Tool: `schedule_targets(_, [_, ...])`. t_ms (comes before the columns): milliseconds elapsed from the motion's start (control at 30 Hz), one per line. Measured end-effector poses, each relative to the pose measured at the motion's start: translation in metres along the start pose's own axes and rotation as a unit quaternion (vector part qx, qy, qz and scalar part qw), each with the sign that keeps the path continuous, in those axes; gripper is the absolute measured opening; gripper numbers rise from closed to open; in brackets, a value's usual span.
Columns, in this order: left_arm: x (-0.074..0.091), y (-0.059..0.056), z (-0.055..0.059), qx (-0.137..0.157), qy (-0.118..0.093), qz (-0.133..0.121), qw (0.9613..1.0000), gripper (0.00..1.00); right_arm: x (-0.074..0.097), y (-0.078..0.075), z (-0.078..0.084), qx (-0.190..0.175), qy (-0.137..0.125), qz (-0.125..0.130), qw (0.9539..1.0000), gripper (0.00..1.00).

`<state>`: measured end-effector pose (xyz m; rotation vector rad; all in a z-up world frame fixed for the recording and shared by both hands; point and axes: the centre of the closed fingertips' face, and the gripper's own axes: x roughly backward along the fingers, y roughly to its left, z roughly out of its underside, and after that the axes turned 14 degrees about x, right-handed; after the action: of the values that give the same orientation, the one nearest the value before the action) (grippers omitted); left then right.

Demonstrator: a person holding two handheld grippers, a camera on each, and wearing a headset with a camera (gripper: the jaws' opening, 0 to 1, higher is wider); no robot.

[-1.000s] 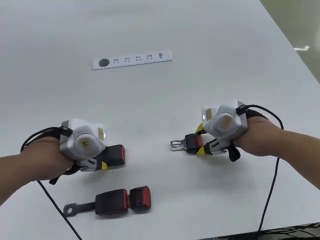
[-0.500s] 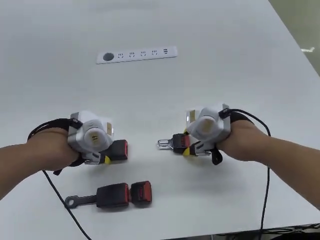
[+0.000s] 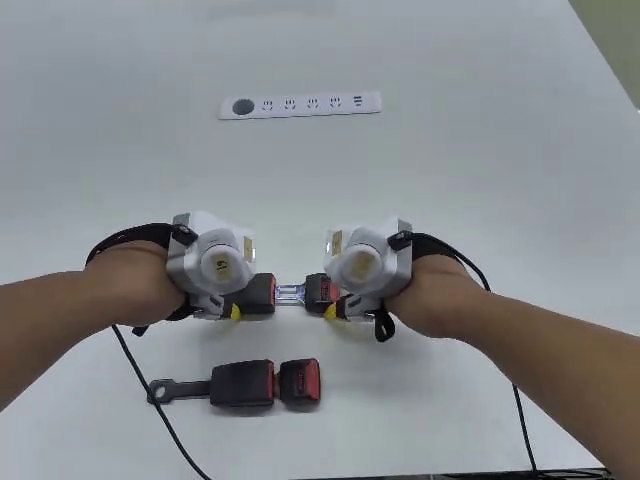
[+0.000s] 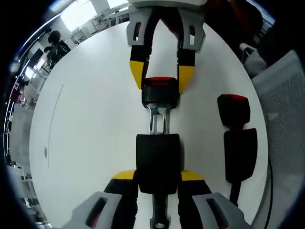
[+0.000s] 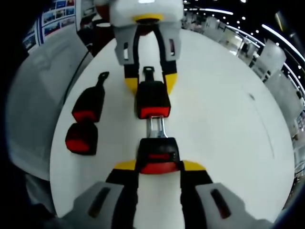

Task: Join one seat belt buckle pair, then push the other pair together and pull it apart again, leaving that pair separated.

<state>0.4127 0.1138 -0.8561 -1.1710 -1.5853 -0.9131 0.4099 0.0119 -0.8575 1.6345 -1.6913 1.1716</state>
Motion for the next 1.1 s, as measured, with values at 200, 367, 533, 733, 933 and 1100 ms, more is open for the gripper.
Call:
schedule_targets(200, [-0.001,-0.001,0.000,-0.002,-0.001,-0.002,1.0000,0.32,0.002,0.000,-0.001,0.005,0.002,-0.001,1.0000,0.33])
schedule_targets(367, [-0.002,-0.001,-0.001,-0.003,0.002,0.001,1.0000,0.32,-0.004,-0.001,-0.009,0.004,-0.009,0.001,1.0000,0.32])
schedule_targets(533, [-0.002,-0.002,-0.001,-0.010,0.003,0.002,0.9999,0.31,-0.007,-0.003,-0.011,0.000,-0.014,-0.003,0.9999,0.31])
schedule_targets(733, [-0.003,-0.003,-0.002,-0.018,0.013,-0.001,0.9997,0.31,-0.009,-0.004,-0.016,0.016,0.006,-0.015,0.9997,0.30])
schedule_targets(933, [-0.002,-0.001,0.000,0.000,-0.004,-0.004,1.0000,0.30,-0.018,-0.006,-0.027,-0.005,0.007,-0.012,0.9999,0.29])
schedule_targets(1100, [-0.002,-0.002,-0.001,0.003,-0.010,-0.005,0.9999,0.31,-0.016,-0.005,-0.025,-0.003,-0.004,-0.009,0.9999,0.29])
